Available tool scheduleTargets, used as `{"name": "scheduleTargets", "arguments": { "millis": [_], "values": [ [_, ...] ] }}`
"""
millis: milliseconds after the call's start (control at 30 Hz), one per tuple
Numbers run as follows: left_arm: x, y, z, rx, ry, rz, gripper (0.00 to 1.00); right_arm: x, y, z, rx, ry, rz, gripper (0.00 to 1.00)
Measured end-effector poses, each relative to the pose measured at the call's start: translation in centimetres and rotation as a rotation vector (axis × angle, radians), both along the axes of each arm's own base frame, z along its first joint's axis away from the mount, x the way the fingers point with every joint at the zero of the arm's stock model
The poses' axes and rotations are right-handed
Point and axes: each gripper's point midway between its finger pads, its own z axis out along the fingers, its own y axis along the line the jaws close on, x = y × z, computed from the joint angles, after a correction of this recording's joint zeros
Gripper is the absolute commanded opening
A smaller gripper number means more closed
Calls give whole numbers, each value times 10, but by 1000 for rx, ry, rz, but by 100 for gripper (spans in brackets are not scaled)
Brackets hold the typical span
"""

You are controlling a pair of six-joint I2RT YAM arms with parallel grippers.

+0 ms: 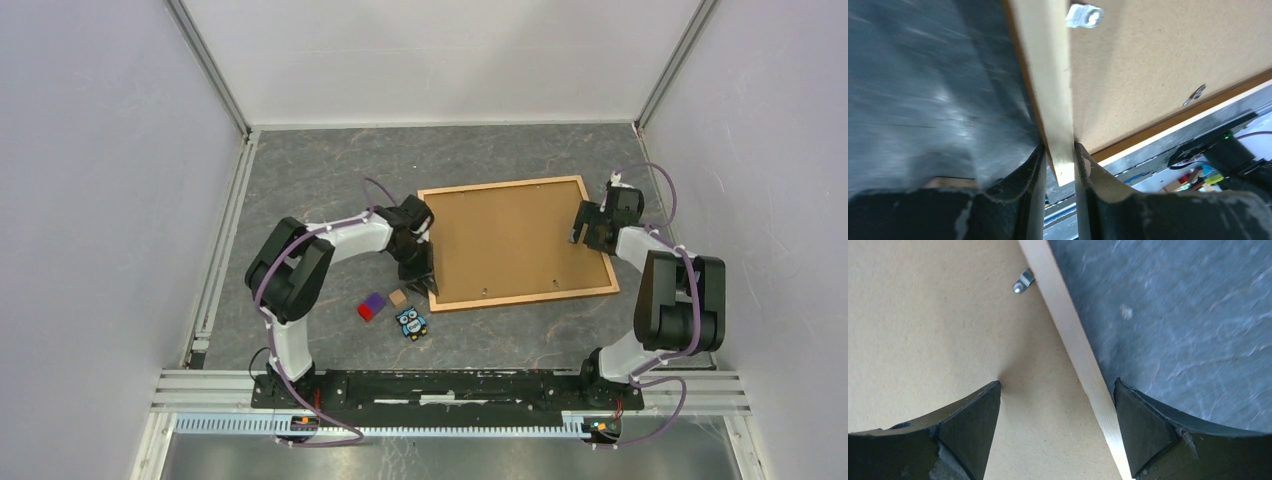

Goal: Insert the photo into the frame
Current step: Adjust the photo frame at the center of the board.

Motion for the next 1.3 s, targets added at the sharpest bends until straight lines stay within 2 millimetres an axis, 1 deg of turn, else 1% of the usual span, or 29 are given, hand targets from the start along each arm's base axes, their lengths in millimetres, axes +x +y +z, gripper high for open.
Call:
{"name": "scheduleTargets", "arguments": {
  "millis": [133,200,267,333,467,533,600,667,733,767,800,833,900,933,967,1000,1033,1067,1100,1133,1200,1233,1300],
  "values": [
    [-32,-28,0,21,0,-60,17,27,-11,2,-41,-62,-12,86],
    [-49,-43,0,25,-2,-84,17,44,-14,3,-52,-97,-4,87],
    [-63,-58,0,18,-5,-91,19,58,-15,3,-57,-114,8,86],
    [-72,-72,1,7,-12,-85,22,78,-14,5,-58,-130,30,86],
    [-81,-85,1,0,-25,-75,39,117,2,9,-69,-158,106,87],
    [-84,-89,2,-9,-35,-91,45,131,11,11,-72,-164,138,87],
    [-93,-97,3,-35,-60,-149,53,145,23,15,-49,-171,172,87],
    [-106,-108,7,-69,-87,-225,64,154,36,19,-27,-174,204,87],
    [-116,-118,14,-113,-114,-295,72,156,55,27,3,-173,227,87],
    [-120,-121,19,-131,-130,-324,76,155,62,32,15,-177,235,87],
    [-121,-121,26,-147,-148,-345,79,150,73,38,34,-171,245,87],
    [-121,-121,35,-164,-171,-361,80,146,79,43,45,-170,249,87],
    [-115,-120,57,-200,-229,-382,84,134,91,60,62,-180,261,87],
    [-111,-118,72,-218,-261,-390,85,123,93,70,66,-184,260,87],
    [-106,-117,88,-240,-297,-397,86,112,92,78,61,-187,247,86],
    [-101,-116,102,-259,-329,-398,86,102,88,86,55,-191,231,86],
    [-94,-114,120,-285,-376,-395,87,87,82,94,44,-192,203,86],
    [-88,-112,134,-303,-410,-387,88,74,73,102,35,-192,170,87],
    [-78,-106,153,-322,-454,-370,88,61,65,106,29,-194,134,87],
    [-71,-101,165,-329,-485,-354,88,50,56,107,29,-190,98,87],
    [-52,-88,190,-336,-551,-310,89,26,37,100,40,-181,20,86],
    [-42,-81,201,-337,-581,-287,89,8,23,89,55,-172,-42,86],
    [-25,-67,216,-327,-629,-243,89,-26,4,68,76,-133,-144,84]
  ]
}}
